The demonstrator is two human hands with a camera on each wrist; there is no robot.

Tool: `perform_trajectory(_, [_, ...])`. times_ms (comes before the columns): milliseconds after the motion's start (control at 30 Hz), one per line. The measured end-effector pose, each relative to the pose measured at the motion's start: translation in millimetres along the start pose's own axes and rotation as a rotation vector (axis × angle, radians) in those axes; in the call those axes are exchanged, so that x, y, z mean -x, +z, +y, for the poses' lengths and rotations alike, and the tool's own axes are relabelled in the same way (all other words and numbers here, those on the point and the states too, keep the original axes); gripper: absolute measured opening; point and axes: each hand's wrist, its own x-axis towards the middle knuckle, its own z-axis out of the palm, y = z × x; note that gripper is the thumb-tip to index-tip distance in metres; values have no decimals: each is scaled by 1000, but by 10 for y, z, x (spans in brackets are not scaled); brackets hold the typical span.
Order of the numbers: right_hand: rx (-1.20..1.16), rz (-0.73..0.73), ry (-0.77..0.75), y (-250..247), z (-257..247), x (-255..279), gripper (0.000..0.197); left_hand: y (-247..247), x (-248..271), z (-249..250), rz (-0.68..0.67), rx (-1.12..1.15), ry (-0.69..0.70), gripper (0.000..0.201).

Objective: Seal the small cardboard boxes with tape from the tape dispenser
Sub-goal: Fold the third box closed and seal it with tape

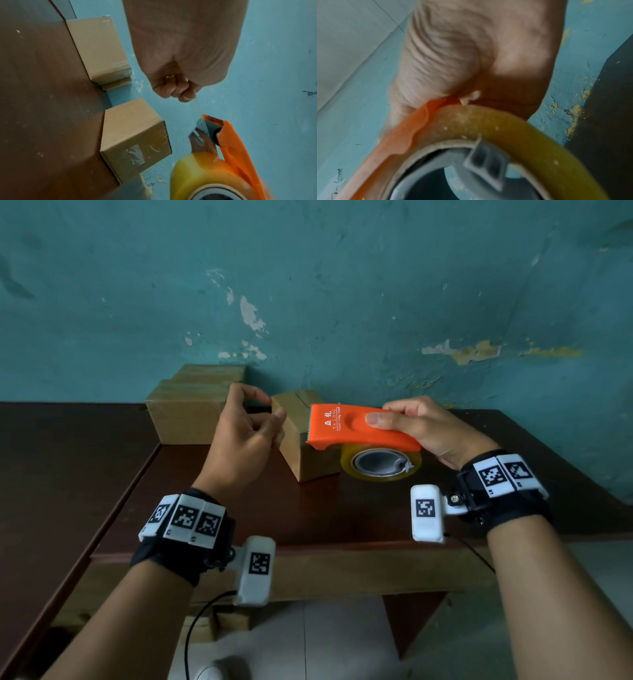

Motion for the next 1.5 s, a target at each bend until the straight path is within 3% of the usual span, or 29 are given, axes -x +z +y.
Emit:
perform_trajectory(433, [64, -14, -21, -153, 37, -76, 73, 62, -31, -32, 29, 17, 5, 19])
perform_trajectory(600, [82, -21, -9, -200, 37, -73, 56, 65, -35, -44, 17, 27, 7, 20])
perform_trajectory(767, [98, -19, -15, -235, 51, -82, 73, 47, -30, -77, 9, 16, 12, 20])
perform_trajectory(1000, [75, -17, 2, -268, 55, -68, 46, 15, -34, -116, 29, 13, 22, 19])
perform_trajectory(1200, [92, 17, 5, -349, 86, -31, 71, -34, -22, -107, 29, 17, 16, 20])
perform_trajectory(1500, [53, 54, 7, -431, 94, 20, 71, -66, -19, -88, 23, 9, -4, 17])
